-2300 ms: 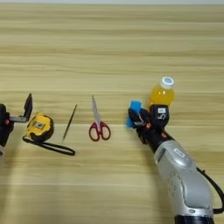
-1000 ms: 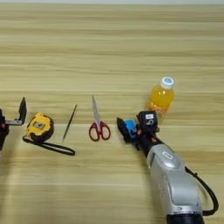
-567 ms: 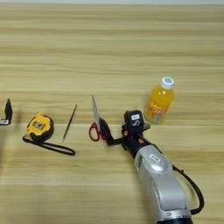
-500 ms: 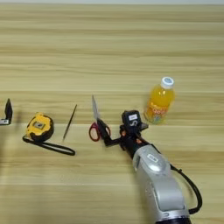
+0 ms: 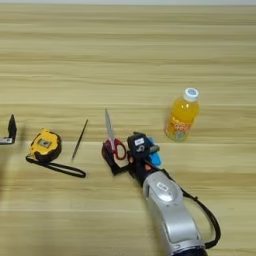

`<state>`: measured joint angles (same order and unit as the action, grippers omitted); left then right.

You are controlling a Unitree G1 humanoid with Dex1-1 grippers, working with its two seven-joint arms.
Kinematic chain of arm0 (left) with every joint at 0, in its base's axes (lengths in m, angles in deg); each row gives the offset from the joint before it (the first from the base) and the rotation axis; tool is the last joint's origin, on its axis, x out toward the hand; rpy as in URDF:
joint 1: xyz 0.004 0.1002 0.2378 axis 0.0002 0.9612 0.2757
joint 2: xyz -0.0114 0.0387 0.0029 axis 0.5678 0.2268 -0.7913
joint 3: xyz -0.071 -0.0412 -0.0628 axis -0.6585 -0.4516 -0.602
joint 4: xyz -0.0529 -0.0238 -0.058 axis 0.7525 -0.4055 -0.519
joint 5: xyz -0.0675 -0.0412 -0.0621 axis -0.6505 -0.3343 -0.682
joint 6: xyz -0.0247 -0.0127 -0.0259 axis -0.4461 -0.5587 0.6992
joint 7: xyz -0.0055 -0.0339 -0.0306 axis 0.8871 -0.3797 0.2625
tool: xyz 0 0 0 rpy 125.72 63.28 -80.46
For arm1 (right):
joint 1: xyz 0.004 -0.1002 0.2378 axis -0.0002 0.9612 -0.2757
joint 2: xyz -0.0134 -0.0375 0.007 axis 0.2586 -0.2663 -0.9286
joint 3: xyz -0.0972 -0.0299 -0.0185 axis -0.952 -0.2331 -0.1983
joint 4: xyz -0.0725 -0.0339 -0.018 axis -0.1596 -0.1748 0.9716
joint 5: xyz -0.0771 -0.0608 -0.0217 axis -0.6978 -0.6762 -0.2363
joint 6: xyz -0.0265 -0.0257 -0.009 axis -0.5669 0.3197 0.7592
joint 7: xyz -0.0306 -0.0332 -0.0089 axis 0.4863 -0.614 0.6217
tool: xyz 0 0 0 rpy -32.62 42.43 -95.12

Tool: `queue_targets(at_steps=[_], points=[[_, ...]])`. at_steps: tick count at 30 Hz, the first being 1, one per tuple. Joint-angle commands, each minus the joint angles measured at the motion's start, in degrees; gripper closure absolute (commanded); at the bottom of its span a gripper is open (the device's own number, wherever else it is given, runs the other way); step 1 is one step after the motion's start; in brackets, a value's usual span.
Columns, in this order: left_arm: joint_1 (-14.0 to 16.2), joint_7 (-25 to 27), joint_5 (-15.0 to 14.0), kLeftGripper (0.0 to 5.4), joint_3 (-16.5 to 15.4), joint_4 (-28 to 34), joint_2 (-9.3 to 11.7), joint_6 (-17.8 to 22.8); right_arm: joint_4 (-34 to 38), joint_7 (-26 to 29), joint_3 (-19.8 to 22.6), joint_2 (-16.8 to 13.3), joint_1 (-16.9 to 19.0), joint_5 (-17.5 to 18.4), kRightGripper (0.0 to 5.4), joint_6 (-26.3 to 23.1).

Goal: Move the objects on the table

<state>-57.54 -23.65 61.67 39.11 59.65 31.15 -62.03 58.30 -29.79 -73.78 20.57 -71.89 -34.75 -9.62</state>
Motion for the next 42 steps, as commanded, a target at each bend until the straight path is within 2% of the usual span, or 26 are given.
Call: queue_targets(at_steps=[1, 14, 32, 42], points=[[-0.4, -0.2, 0.6, 0.00, 0.2, -0.4, 0.2, 0.4, -1.6, 0.4, -0.5, 0.4, -1.1, -0.7, 0.06, 0.7], [0.0, -0.5, 0.8, 0.00, 0.6, 0.1, 0.1, 0.3, -3.5, 1.2, -1.7, 1.6, -2.4, -1.4, 0.06, 0.8], [0.4, -0.6, 0.8, 0.00, 0.7, 1.0, 0.1, 0.5, -7.9, 0.0, -1.8, 1.6, -3.4, -3.7, 0.06, -0.9], [0.8, -0.6, 0.8, 0.00, 0.6, 1.7, 0.0, 0.6, -8.6, 1.2, -1.5, 2.2, -3.1, -2.5, 0.06, -2.9]])
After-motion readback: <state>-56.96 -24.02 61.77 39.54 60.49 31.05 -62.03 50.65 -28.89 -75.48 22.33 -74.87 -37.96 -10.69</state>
